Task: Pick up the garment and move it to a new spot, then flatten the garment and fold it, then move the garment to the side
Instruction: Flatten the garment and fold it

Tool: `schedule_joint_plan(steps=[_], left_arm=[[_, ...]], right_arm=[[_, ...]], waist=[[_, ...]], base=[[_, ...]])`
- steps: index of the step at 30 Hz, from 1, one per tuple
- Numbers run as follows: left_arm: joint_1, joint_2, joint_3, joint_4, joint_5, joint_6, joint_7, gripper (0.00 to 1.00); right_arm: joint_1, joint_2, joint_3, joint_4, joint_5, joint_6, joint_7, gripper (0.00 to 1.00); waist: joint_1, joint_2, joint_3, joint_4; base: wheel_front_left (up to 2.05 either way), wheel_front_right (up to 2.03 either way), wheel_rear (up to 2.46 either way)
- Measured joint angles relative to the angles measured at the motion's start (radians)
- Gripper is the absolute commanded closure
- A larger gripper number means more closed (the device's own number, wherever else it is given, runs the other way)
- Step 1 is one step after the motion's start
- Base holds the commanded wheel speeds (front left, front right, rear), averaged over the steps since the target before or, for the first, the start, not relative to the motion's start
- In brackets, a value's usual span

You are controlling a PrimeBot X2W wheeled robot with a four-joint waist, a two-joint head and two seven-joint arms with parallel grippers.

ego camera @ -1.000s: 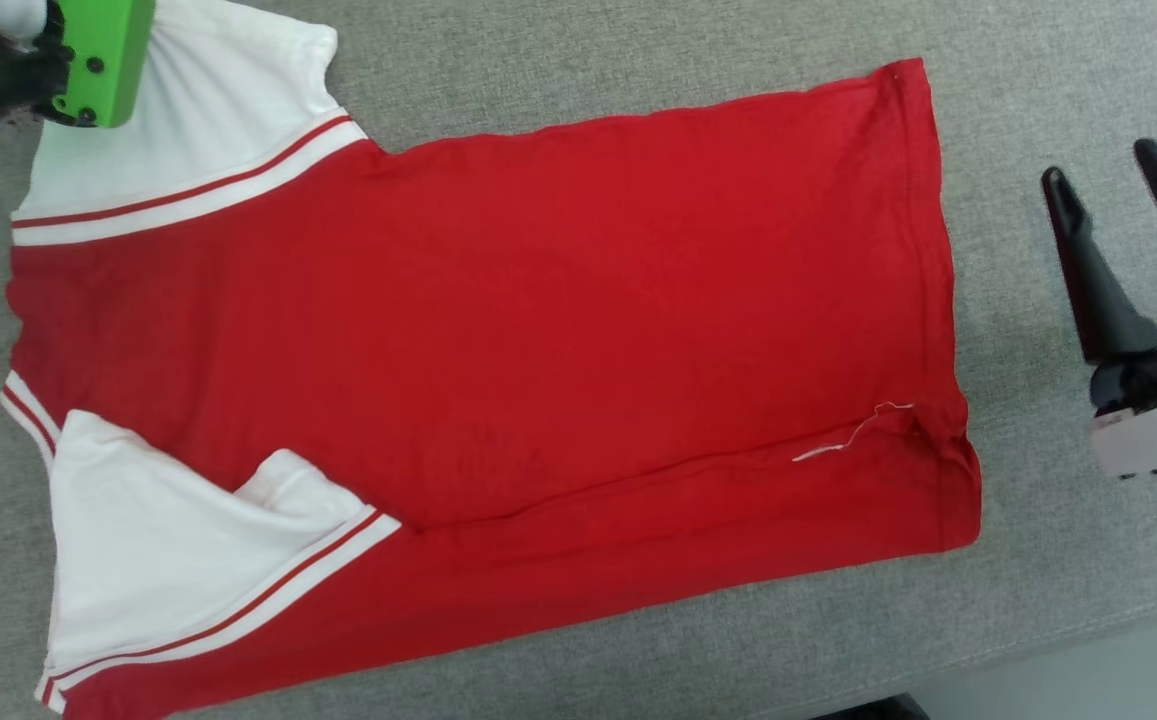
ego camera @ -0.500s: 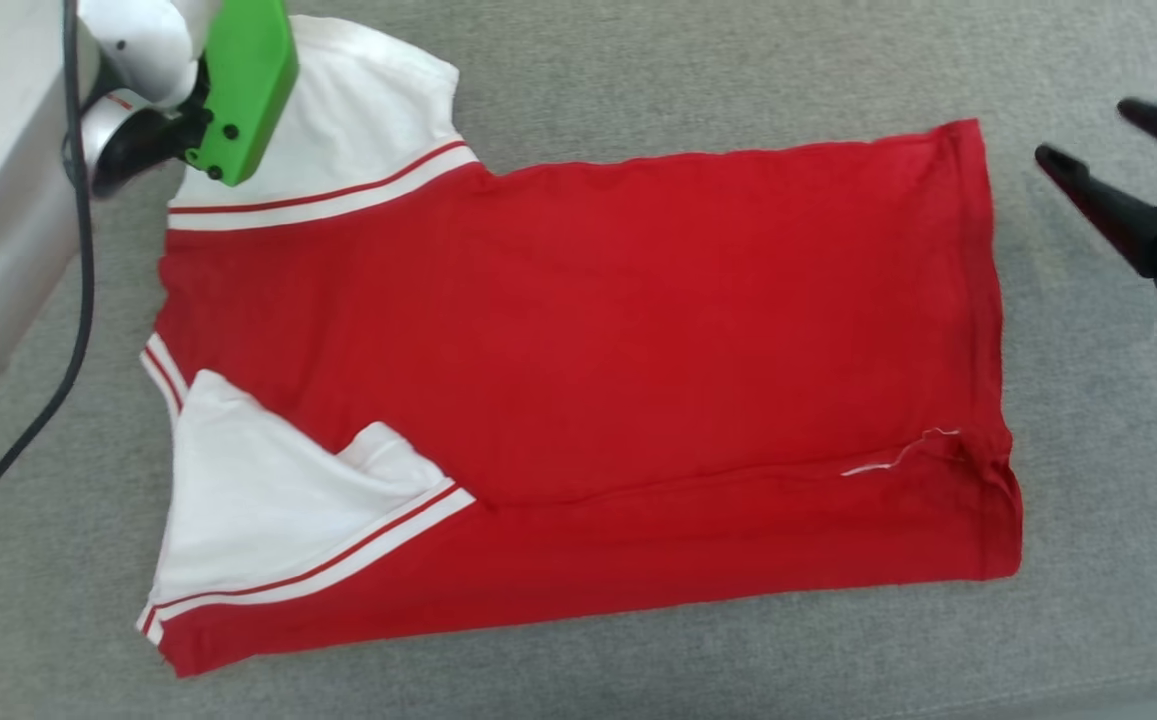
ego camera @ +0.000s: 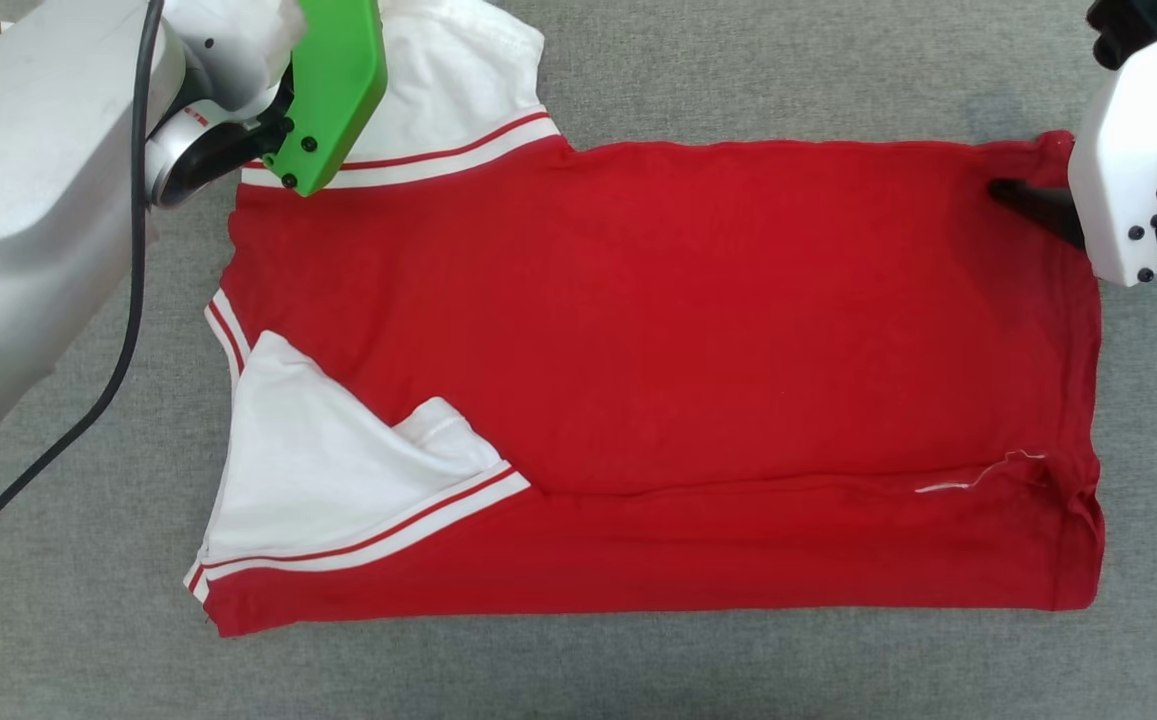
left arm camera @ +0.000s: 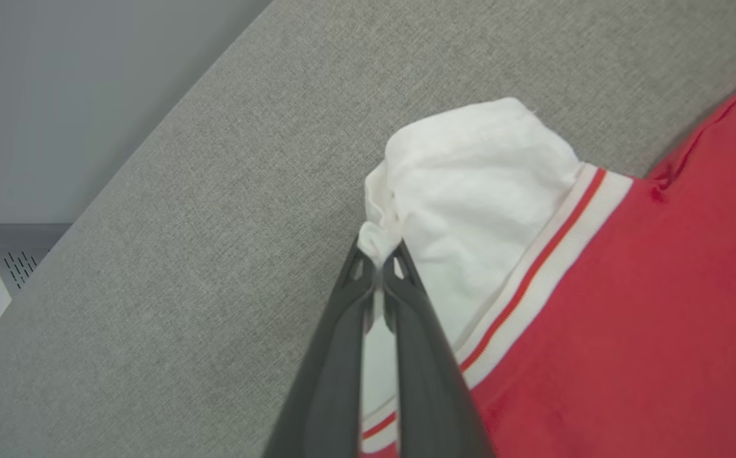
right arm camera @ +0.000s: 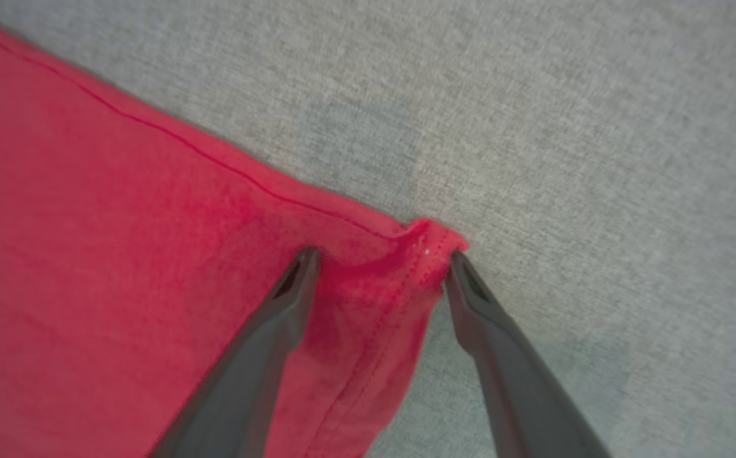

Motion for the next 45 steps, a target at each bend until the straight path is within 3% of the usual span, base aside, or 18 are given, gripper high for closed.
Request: schedule_joint_plan(steps=[7, 9, 19, 25, 30, 45], left_arm=[[-0.008, -0.001, -0.019, 0.01, -0.002, 0.0, -0.027, 1.0], [-0.009, 0.0, -0.023, 0.015, -0.003, 0.0, -0.04, 1.0], [0.025, 0.026, -0.052, 0.049, -0.041, 0.0, -0.124, 1.0], [0.119, 0.082, -0.06, 0.017, -0.061, 0.0, -0.205, 1.0], [0.207, 0.145, -0.07, -0.048, -0.07, 0.003, -0.233, 1.0], [0.52, 0.334, -0.088, -0.346, -0.147, 0.139, -0.272, 1.0]], right_arm=[[-0.02, -0.032, 0.077, 0.034, 0.03, -0.001, -0.018, 0.0], [-0.023, -0.038, 0.093, 0.039, 0.042, -0.001, -0.047, 1.0], [-0.008, -0.025, 0.127, 0.075, 0.111, 0.0, -0.251, 1.0], [0.046, -0.05, 0.15, 0.044, 0.143, 0.0, -0.387, 1.0], [0.116, -0.086, 0.182, 0.014, 0.156, 0.0, -0.435, 1.0], [0.386, -0.183, 0.2, -0.096, 0.192, 0.0, -0.539, 1.0]], waist=[[-0.0001, 0.0, 0.015, 0.013], [-0.0001, 0.0, 0.012, 0.01], [-0.0001, 0.0, -0.061, -0.001], [-0.0001, 0.0, -0.145, -0.006], [-0.0001, 0.0, -0.218, -0.005], [-0.0002, 0.0, -0.4, 0.018]], base=[[0.0, 0.0, 0.0], [0.0, 0.0, 0.0], [0.0, 0.0, 0.0], [0.0, 0.0, 0.0], [0.0, 0.0, 0.0], [0.0, 0.0, 0.0]])
